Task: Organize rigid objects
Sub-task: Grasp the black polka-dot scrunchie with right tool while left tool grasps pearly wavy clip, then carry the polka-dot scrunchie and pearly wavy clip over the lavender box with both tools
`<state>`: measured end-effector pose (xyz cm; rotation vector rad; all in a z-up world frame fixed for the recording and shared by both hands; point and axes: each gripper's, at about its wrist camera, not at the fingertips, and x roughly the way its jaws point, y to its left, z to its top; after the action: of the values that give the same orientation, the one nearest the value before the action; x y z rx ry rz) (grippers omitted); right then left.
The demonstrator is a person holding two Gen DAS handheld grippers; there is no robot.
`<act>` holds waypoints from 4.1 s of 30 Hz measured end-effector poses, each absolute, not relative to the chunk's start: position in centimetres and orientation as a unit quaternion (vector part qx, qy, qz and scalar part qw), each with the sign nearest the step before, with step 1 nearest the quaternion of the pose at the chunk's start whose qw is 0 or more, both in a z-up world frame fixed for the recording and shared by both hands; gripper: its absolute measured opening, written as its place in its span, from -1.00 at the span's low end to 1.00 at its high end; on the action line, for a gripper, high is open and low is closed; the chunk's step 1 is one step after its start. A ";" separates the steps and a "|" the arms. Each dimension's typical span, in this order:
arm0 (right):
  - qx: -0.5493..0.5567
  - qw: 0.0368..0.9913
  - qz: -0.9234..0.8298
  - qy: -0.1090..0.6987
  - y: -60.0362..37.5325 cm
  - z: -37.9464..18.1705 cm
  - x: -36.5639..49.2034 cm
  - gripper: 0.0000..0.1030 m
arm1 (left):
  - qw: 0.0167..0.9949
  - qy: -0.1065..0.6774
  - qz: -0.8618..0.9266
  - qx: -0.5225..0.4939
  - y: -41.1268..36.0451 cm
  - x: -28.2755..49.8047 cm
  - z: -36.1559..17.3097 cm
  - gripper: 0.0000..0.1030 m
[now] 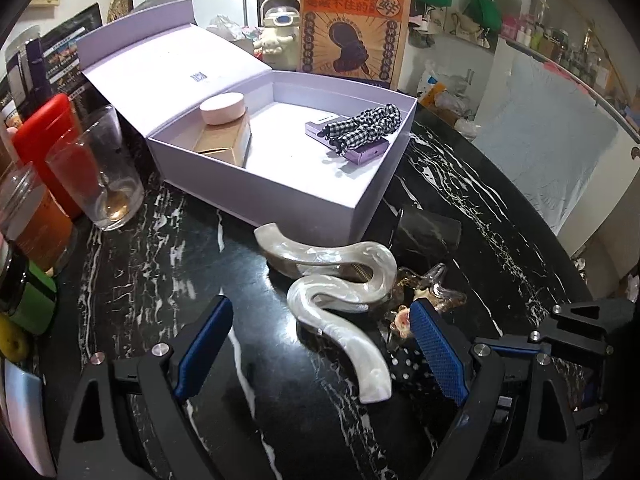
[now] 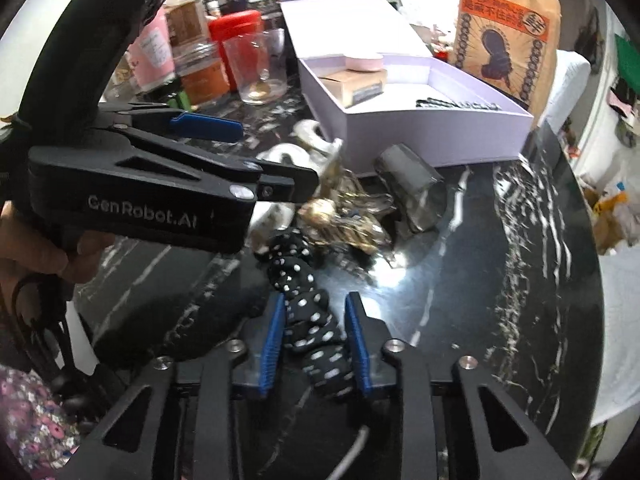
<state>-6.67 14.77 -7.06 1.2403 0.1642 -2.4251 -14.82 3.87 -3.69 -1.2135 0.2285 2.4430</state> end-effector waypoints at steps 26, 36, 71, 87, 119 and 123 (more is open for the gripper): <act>0.459 0.150 -0.875 0.036 19.3 -7.0 -6.6 -0.42 | 0.178 0.019 0.862 -0.474 4.8 -17.3 -5.7 0.29; 0.455 0.131 -0.880 0.022 19.3 -7.0 -6.5 -0.42 | 0.191 0.009 0.861 -0.471 4.4 -17.7 -6.1 0.11; 0.440 0.184 -0.878 -0.037 17.0 -5.3 -6.5 -0.69 | 0.187 0.000 0.851 -0.490 0.1 -13.7 -4.8 0.06; 0.405 0.214 -0.888 -0.032 15.1 -3.4 -5.4 -0.69 | 0.174 0.004 0.871 -0.460 -0.8 -11.3 -2.7 0.06; 0.345 0.204 -0.916 -0.004 16.2 1.1 -9.1 -0.69 | 0.176 0.015 0.902 -0.393 -0.1 -13.7 3.0 0.06; 0.340 0.197 -0.919 -0.007 16.4 1.7 -10.6 -0.69 | 0.174 0.021 0.908 -0.381 0.0 -15.0 3.7 0.06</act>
<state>-10.62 16.39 1.71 0.9533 -0.0184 -2.5741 -15.01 0.00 3.75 -1.0795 0.0597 2.5739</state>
